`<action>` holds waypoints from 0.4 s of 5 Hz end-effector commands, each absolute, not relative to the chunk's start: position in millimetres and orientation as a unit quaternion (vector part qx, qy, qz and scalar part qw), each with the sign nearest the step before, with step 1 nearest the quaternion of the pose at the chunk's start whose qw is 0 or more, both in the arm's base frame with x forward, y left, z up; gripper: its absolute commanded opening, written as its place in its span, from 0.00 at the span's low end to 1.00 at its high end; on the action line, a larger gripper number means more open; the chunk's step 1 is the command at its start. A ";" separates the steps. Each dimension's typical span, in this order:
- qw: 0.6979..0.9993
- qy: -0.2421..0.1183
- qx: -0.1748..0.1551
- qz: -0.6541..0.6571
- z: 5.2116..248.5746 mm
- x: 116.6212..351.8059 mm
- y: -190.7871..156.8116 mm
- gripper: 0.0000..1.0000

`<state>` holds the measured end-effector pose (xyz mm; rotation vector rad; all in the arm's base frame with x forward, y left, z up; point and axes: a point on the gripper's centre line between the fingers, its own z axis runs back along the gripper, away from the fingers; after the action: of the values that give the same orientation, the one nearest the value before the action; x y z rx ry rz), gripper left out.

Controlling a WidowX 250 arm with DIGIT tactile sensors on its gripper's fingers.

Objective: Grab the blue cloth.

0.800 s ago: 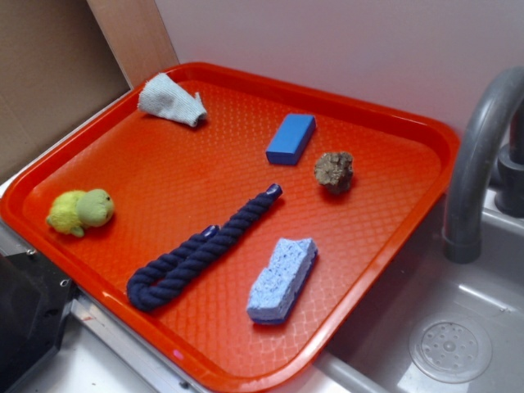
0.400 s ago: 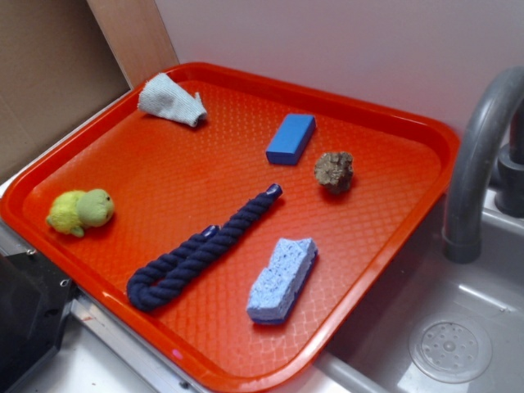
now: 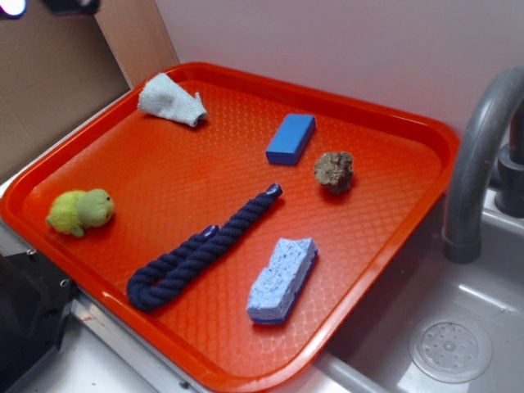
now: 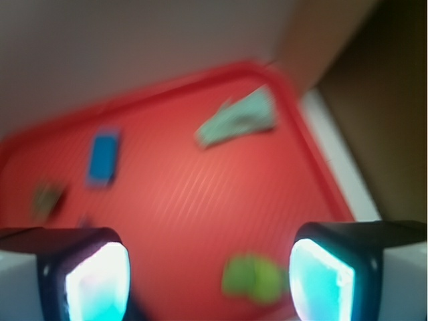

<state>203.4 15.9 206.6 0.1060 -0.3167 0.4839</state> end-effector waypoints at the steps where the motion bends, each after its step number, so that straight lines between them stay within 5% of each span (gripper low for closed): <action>1: 0.874 -0.195 0.081 0.438 179.4 248.9 58.1 1.00; 2: 0.830 -0.192 0.107 0.513 147.8 271.5 74.0 1.00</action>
<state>275.6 59.6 126.7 0.2526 -0.3434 1.0532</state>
